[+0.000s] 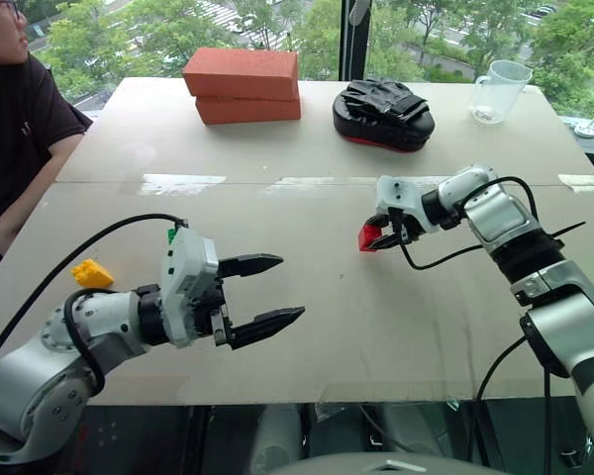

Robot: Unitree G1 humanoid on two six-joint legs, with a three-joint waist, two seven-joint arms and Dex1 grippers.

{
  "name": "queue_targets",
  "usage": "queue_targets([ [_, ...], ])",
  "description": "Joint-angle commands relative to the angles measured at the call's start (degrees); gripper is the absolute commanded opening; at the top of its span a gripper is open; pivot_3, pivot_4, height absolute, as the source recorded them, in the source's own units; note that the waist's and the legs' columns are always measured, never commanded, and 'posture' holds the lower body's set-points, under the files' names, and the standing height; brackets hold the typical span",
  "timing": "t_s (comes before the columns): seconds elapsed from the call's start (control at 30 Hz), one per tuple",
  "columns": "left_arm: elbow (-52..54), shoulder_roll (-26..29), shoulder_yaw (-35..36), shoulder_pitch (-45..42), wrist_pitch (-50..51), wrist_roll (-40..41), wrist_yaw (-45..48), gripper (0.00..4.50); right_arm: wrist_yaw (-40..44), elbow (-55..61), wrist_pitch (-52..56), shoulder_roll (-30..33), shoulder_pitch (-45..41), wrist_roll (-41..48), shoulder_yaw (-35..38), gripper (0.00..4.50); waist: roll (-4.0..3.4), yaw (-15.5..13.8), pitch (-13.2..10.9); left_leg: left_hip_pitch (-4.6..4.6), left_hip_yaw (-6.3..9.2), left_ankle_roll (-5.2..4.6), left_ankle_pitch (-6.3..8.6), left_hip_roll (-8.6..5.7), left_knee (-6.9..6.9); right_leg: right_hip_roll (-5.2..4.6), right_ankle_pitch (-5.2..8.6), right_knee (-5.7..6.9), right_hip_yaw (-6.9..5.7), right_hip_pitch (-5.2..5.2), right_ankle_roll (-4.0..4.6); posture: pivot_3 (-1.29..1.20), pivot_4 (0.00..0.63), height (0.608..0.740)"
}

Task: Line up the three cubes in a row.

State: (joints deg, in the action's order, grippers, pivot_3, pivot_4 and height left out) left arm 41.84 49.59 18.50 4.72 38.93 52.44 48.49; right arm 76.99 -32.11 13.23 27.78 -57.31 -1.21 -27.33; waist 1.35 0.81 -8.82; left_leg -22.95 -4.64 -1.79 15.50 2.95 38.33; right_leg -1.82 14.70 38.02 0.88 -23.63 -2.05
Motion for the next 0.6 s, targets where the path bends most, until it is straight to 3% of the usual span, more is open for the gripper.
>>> queue_targets([
  [0.03, 1.99, 0.73, 1.25, -0.45, -0.39, 1.06, -0.43, 4.5, 1.02, 0.99, 0.44, -0.22, -1.28, -1.22, 0.14, 1.29, 0.0, 0.0, 0.0, 0.0, 0.0, 0.0, 0.0, 0.0, 0.0, 0.0, 0.0, 0.0, 0.0, 0.0, 0.0, 0.0, 0.15, 0.737],
  [0.1, 1.88, 0.6, 0.95, -1.06, -0.23, 1.54, -1.0, 4.5, 0.98, 0.78, 0.51, -0.59, -1.04, -1.89, 0.22, 2.35, 0.0, 0.0, 0.0, 0.0, 0.0, 0.0, 0.0, 0.0, 0.0, 0.0, 0.0, 0.0, -0.01, 0.0, 0.0, 0.0, 0.15, 0.737],
  [0.27, 1.42, 0.92, 0.93, -1.42, -0.17, 1.6, -1.07, 4.5, 0.78, 1.2, -0.1, -0.67, -0.71, -2.87, 0.78, 4.27, 0.0, 0.0, 0.0, 0.0, 0.0, 0.0, 0.0, -0.01, 0.0, 0.0, 0.0, -0.01, 0.0, 0.0, 0.0, 0.0, 0.15, 0.737],
  [0.47, -1.24, -0.42, 1.95, -0.58, -0.28, 1.55, -2.15, 4.5, 2.47, 8.41, 3.24, 1.48, 0.66, -0.14, 3.74, 4.4, -0.03, -0.02, -0.02, 0.0, 0.0, 0.0, 0.0, -0.01, 0.0, 0.0, 0.0, 0.0, -0.01, 0.0, 0.0, 0.0, 0.15, 0.737],
  [0.6, -6.87, -3.56, 3.4, 0.17, -0.92, -4.48, -9.59, 4.5, 2.52, 19.05, 7.36, 3.13, 4.95, 8.72, 11.87, 4.4, -0.03, -0.11, -0.02, 0.0, 0.02, 0.0, 0.0, 0.0, -0.01, -0.02, 0.0, 0.01, -0.03, 0.0, 0.0, 0.0, 0.15, 0.737],
])
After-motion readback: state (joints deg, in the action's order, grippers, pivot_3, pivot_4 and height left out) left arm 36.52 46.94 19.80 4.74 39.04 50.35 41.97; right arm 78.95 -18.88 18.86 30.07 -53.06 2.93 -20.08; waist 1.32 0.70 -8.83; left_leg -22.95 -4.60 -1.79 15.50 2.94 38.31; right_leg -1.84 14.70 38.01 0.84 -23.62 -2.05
